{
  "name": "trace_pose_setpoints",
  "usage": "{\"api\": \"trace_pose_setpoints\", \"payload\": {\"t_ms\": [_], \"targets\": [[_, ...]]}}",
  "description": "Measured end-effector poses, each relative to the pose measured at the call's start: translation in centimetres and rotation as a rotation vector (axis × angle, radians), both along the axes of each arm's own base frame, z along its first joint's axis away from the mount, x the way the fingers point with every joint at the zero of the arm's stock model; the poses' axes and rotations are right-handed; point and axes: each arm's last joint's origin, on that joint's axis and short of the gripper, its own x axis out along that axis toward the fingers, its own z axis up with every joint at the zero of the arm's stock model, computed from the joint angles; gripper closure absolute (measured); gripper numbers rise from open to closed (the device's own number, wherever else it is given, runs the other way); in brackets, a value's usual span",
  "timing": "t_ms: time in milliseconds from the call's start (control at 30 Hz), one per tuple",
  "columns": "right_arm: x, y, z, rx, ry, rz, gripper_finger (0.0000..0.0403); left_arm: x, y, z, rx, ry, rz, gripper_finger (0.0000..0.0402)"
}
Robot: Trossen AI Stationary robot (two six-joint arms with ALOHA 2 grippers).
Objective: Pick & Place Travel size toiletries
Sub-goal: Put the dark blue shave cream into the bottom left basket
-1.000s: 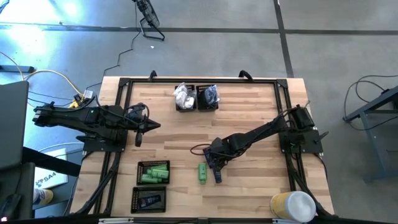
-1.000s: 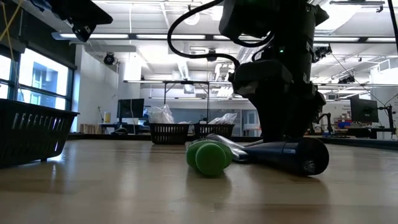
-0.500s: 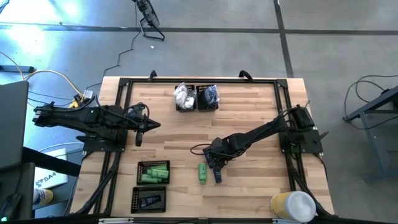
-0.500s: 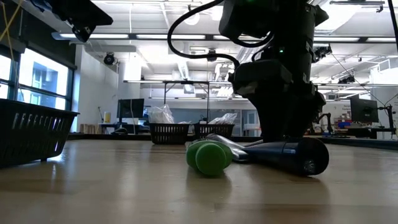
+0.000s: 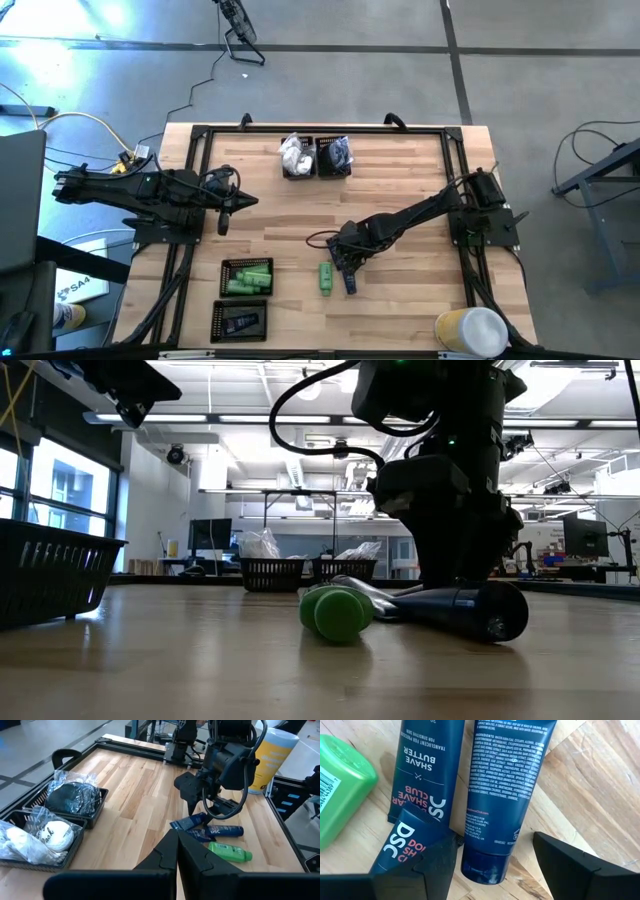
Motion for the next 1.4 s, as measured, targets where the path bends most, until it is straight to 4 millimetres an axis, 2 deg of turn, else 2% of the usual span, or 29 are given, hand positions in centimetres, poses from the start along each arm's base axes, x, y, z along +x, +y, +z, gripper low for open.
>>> {"api": "trace_pose_setpoints", "payload": {"t_ms": [700,1100,1400], "targets": [[-0.01,0.01,-0.01,0.003,0.001,0.001,0.0151,-0.02,0.00,-0.07,0.007,0.008,-0.002,0.0401],[-0.09,-0.01,-0.06,0.002,0.008,0.001,0.0232,-0.03,0.00,-0.06,0.008,0.007,-0.002,0.0401],[-0.08,0.02,-0.06,0.006,0.006,0.002,0.0275,-0.02,0.00,-0.07,0.008,0.008,-0.003,0.0401]]}}
